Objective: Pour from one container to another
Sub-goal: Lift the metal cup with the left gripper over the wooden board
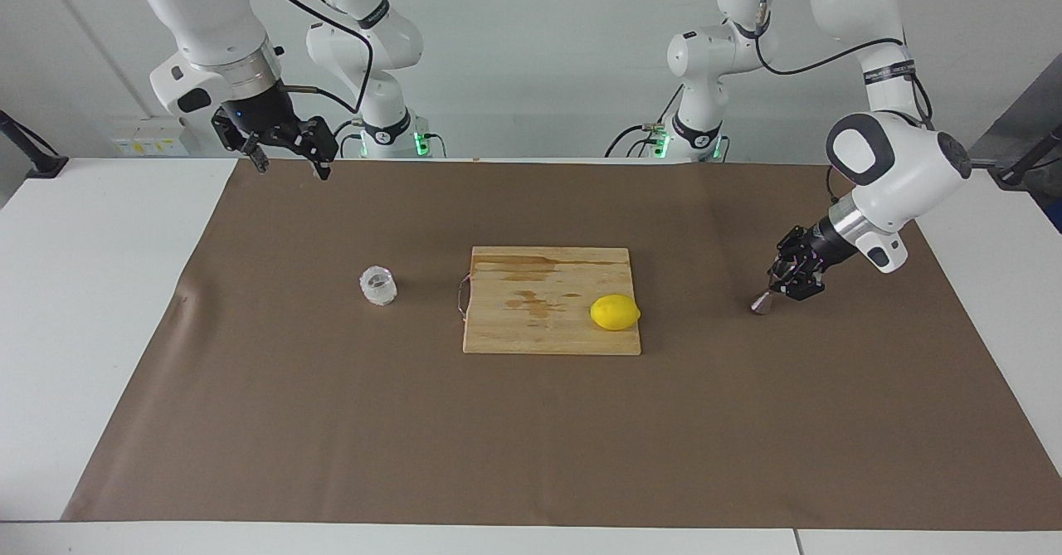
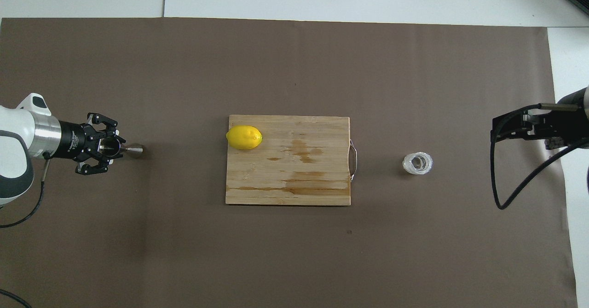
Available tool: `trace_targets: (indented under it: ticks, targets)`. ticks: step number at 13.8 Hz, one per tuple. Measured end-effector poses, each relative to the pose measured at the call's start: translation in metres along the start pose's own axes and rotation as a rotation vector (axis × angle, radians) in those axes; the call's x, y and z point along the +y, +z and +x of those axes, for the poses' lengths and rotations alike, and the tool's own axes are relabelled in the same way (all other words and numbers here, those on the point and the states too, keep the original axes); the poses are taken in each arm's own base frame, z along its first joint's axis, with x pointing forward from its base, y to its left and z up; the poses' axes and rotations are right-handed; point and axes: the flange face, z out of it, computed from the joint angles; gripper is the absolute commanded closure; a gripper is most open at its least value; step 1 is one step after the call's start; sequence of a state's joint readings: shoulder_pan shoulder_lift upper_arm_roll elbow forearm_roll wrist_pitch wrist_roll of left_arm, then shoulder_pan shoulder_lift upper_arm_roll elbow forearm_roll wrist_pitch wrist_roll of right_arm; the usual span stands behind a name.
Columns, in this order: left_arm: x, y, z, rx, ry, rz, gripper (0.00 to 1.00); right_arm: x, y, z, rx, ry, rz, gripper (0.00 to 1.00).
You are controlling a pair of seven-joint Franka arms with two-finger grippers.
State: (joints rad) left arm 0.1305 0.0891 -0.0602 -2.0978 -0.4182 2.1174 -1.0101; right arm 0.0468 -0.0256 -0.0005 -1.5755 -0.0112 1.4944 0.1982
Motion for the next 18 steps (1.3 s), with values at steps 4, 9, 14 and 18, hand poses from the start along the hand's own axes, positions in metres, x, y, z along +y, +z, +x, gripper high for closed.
trace_targets:
  ticks: [4,9,14,18]
  targets:
    - [0.022,-0.018,-0.035,0.001,0.032,0.020,0.97,0.000,0.000,0.000,0.000,0.000,0.000,0.00]
    - [0.048,-0.028,-0.109,0.026,0.020,0.061,0.97,0.000,0.000,0.000,0.000,0.000,0.000,0.00]
    - [0.081,-0.037,-0.190,0.023,-0.118,0.054,1.00,0.000,0.000,0.000,0.000,0.000,0.000,0.00]
    - [0.096,-0.021,-0.251,0.017,-0.198,0.054,1.00,0.000,0.000,0.000,0.000,0.000,0.000,0.00]
